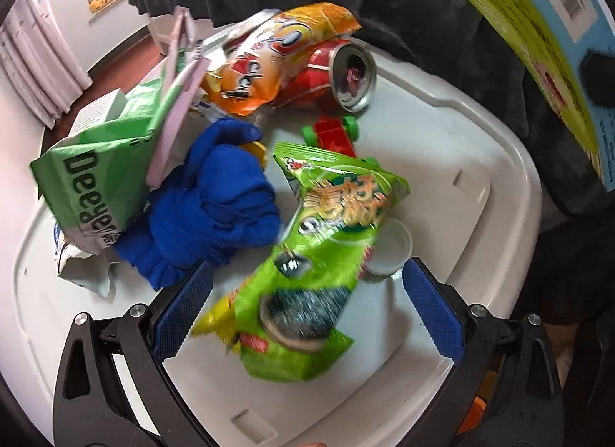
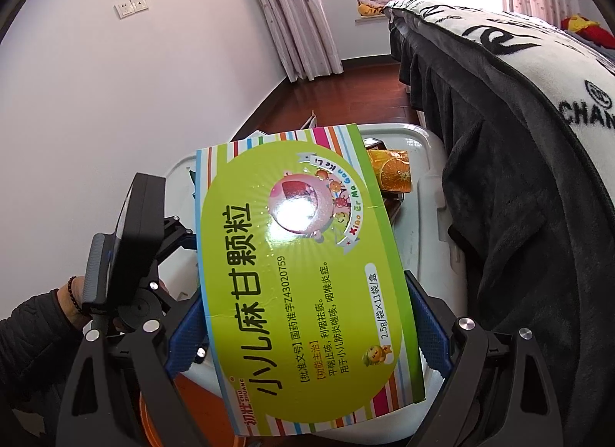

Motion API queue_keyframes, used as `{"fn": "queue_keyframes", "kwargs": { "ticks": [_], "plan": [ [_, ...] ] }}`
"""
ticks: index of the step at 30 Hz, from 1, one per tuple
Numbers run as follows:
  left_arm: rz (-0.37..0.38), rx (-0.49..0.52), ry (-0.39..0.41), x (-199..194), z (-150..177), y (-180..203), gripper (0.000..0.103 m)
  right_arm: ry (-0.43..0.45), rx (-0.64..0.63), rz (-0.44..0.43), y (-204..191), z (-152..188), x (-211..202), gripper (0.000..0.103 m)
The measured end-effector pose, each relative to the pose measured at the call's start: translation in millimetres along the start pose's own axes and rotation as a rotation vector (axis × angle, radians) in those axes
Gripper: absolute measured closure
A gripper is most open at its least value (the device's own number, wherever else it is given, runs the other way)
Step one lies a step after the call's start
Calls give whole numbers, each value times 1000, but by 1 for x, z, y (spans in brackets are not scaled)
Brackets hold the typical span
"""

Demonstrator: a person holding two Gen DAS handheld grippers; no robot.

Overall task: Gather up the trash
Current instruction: 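Grasp the green seaweed snack bag with the left tool, then drop the medicine box and snack bag into the orange bucket with both tools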

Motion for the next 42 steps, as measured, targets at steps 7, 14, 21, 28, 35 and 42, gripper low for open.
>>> {"fn": "queue_keyframes", "kwargs": {
  "ticks": [7, 14, 21, 28, 35, 42],
  "plan": [
    [-12, 29, -11, 7, 1, 5, 12, 7, 3, -4, 0, 0, -2, 14],
    [16, -5, -35, 11, 3, -3, 39, 8, 7, -5, 1, 2, -2, 14],
    [18, 0, -29, 5, 13, 1, 54, 9, 9, -6, 1, 2, -1, 14],
    [-24, -9, 30, -4, 9, 6, 70, 6, 6, -8, -1, 2, 0, 14],
    [-4, -16, 114, -30, 13, 8, 78, 21, 7, -4, -1, 2, -4, 14],
    [-44, -79, 189, -68, 25, -7, 80, 42, -18, -6, -10, 2, -11, 14]
  ]
}}
Point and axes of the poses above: each gripper's, at about its wrist camera, not at the fingertips, and x roughly the way its jaws point, y to its right, z to its underside, the point moved 1 cm from there along x, roughly the way its jaws point, and after that the axes turned 7 degrees about -x, right-handed, at the moved point
